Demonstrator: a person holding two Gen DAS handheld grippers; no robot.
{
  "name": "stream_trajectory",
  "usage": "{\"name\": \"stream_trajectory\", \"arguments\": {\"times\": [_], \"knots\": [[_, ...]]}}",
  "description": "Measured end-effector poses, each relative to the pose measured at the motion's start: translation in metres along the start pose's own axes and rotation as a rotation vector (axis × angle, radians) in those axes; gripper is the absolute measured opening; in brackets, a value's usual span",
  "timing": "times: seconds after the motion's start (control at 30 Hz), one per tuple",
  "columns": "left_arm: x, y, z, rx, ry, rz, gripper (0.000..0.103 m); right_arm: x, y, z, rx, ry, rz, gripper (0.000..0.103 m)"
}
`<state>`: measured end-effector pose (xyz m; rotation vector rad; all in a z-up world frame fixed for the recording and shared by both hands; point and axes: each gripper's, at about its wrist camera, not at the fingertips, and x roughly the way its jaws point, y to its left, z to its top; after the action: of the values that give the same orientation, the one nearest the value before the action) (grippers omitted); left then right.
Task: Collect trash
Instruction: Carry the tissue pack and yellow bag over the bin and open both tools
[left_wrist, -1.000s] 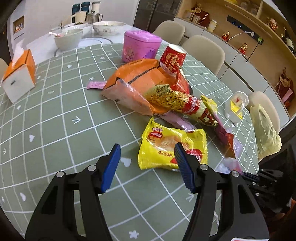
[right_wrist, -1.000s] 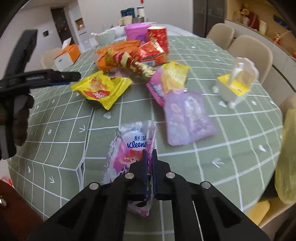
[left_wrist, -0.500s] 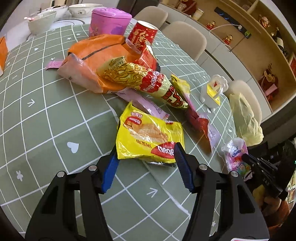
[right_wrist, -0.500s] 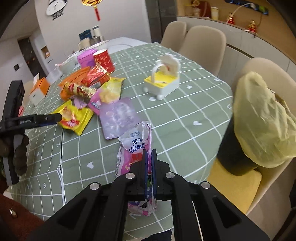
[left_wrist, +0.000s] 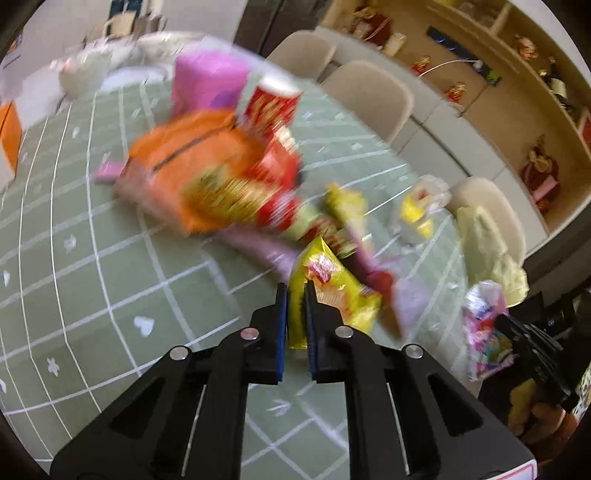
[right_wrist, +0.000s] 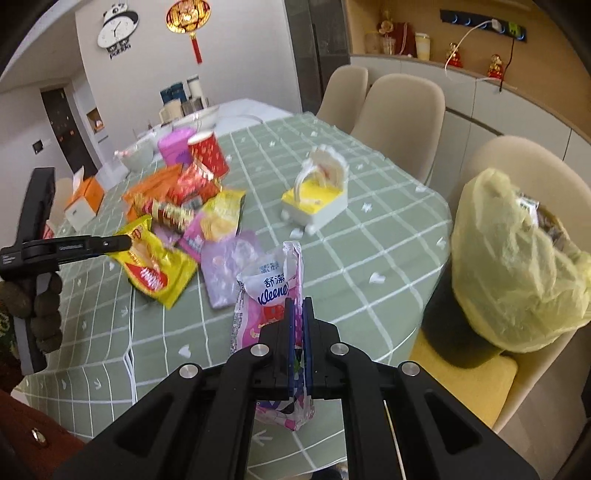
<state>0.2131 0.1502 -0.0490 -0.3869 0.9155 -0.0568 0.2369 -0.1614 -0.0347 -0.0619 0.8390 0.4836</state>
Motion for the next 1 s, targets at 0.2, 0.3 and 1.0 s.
{"name": "stream_trajectory", "arguments": {"times": [0.2,0.3,1.0], "knots": [[-0.037,-0.051,0.033,0.072,-0.127,-0.045,0.008,-0.020,-0.020,0.027,0.002,-0.081,0.004,0.006],[-0.045,-0.078,0.048,0.099,-0.162,-0.081,0.008,-0.031,-0.034,0.037,-0.001,-0.118,0.002,0.006],[0.078,-0.336,0.099,0.263,-0.176,-0.306,0.008,-0.096,-0.235,0.067,0.053,-0.296,-0.235,0.006]]}}
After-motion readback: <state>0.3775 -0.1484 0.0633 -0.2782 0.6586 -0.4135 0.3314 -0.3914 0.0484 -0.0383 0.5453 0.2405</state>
